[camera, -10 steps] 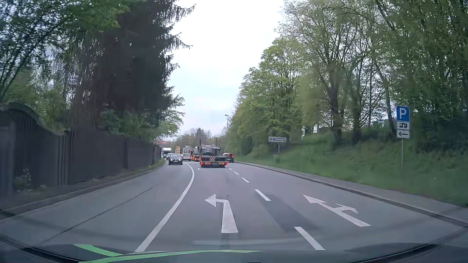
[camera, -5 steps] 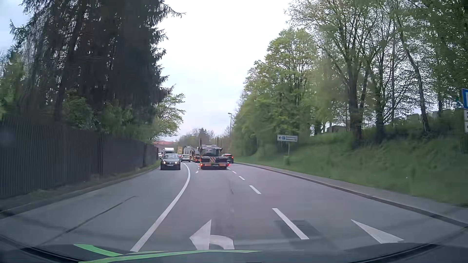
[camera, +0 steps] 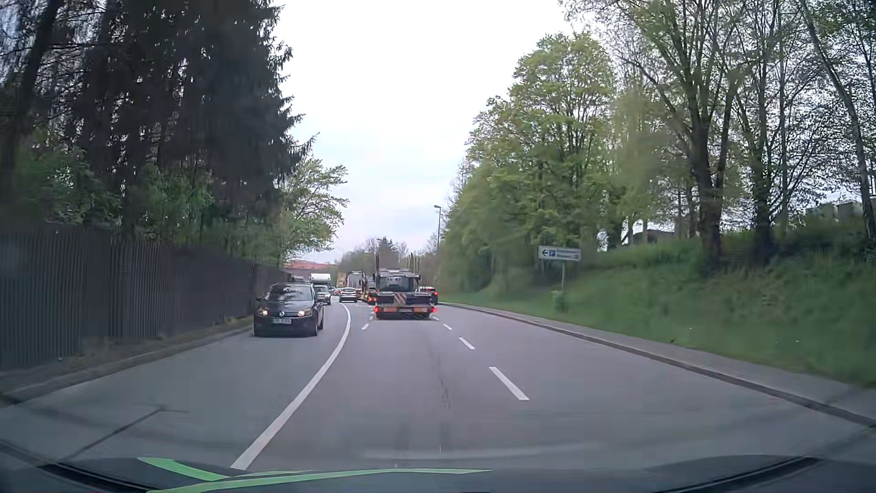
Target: Follow the waypoints while adhering to traffic rules and regulations
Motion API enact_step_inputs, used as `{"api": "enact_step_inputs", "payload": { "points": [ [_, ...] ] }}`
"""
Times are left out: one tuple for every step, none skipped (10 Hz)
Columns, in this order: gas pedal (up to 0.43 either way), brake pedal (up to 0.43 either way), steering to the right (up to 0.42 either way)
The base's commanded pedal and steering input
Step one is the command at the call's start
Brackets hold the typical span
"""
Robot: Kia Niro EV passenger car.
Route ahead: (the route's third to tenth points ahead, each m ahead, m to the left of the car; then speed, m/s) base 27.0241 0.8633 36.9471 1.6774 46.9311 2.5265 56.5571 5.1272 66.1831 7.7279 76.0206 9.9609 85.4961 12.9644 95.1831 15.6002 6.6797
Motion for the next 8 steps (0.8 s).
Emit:
{"api": "enact_step_inputs", "payload": {
  "points": [
    [0.0,0.0,-0.02],
    [0.0,0.0,-0.023],
    [0.0,0.0,-0.023],
    [0.0,0.0,-0.023],
    [0.0,0.0,-0.022],
    [0.0,0.0,-0.021],
    [0.0,0.0,-0.02],
    [0.0,0.0,-0.02]
  ]
}}
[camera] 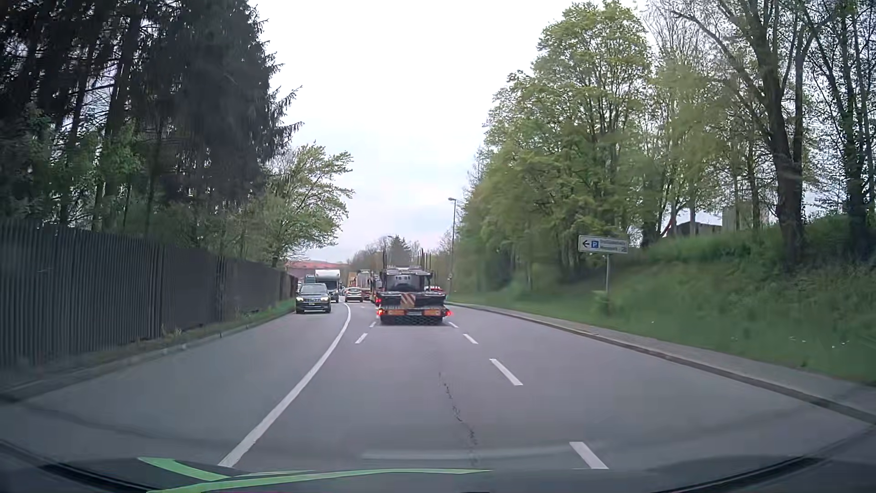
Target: Follow the waypoints while adhering to traffic rules and regulations
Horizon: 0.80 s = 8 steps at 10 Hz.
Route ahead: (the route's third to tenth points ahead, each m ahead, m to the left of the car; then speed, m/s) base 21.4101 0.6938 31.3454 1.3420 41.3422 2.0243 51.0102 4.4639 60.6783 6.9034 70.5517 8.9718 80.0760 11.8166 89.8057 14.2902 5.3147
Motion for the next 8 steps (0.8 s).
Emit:
{"api": "enact_step_inputs", "payload": {
  "points": [
    [0.0,0.0,-0.019],
    [0.0,0.0,-0.019],
    [0.0,0.0,-0.019],
    [0.0,0.0,-0.019],
    [0.0,0.0,-0.019],
    [0.0,0.0,-0.019],
    [0.0,0.0,-0.019],
    [0.0,0.0,-0.018]
  ]
}}
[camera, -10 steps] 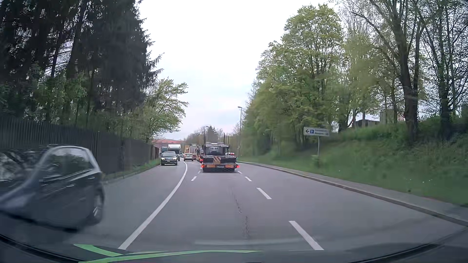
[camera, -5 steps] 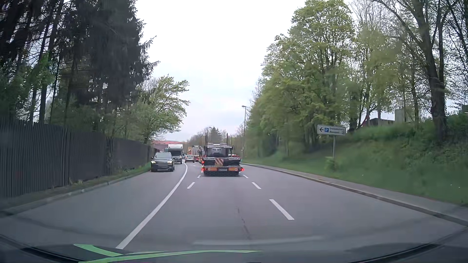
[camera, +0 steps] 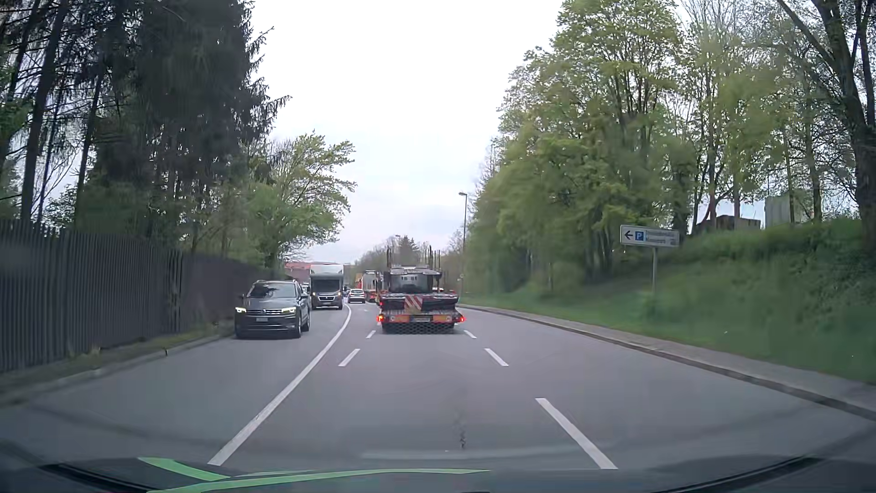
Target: Follow the waypoints while adhering to traffic rules and regulations
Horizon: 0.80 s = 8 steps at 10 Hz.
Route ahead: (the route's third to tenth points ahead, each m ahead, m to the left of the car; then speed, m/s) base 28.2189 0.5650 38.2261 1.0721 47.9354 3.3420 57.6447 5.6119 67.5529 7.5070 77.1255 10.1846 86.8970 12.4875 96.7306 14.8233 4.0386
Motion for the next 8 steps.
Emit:
{"api": "enact_step_inputs", "payload": {
  "points": [
    [0.0,0.0,-0.018],
    [0.0,0.0,-0.018],
    [0.0,0.0,-0.017],
    [0.0,0.0,-0.017],
    [0.0,0.0,-0.016],
    [0.0,0.0,-0.016],
    [0.0,0.0,-0.017],
    [0.0,0.0,-0.016]
  ]
}}
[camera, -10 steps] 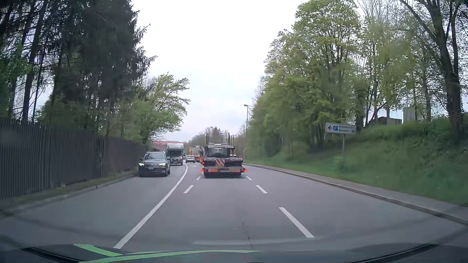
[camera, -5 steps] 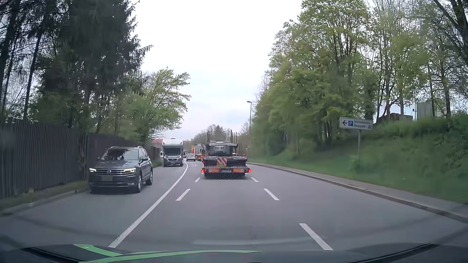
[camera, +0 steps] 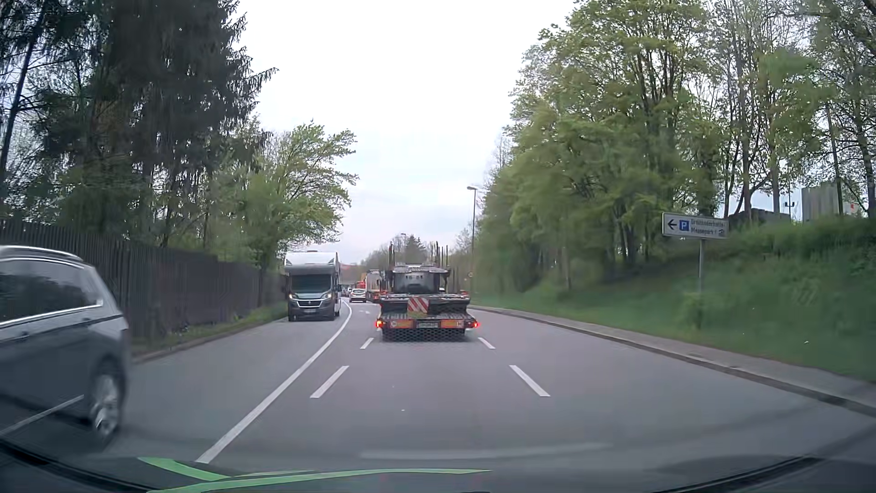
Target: Follow the waypoints while adhering to traffic rules and regulations
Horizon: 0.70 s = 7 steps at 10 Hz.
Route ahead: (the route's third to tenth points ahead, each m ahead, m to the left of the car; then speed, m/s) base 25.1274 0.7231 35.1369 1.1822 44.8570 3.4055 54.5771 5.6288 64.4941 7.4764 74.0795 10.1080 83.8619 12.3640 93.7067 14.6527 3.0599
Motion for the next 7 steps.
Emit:
{"api": "enact_step_inputs", "payload": {
  "points": [
    [0.0,0.0,-0.016],
    [0.0,0.0,-0.016],
    [0.0,0.0,-0.015],
    [0.0,0.0,-0.014],
    [0.0,0.0,-0.013],
    [0.0,0.0,-0.012],
    [0.0,0.0,-0.012]
  ]
}}
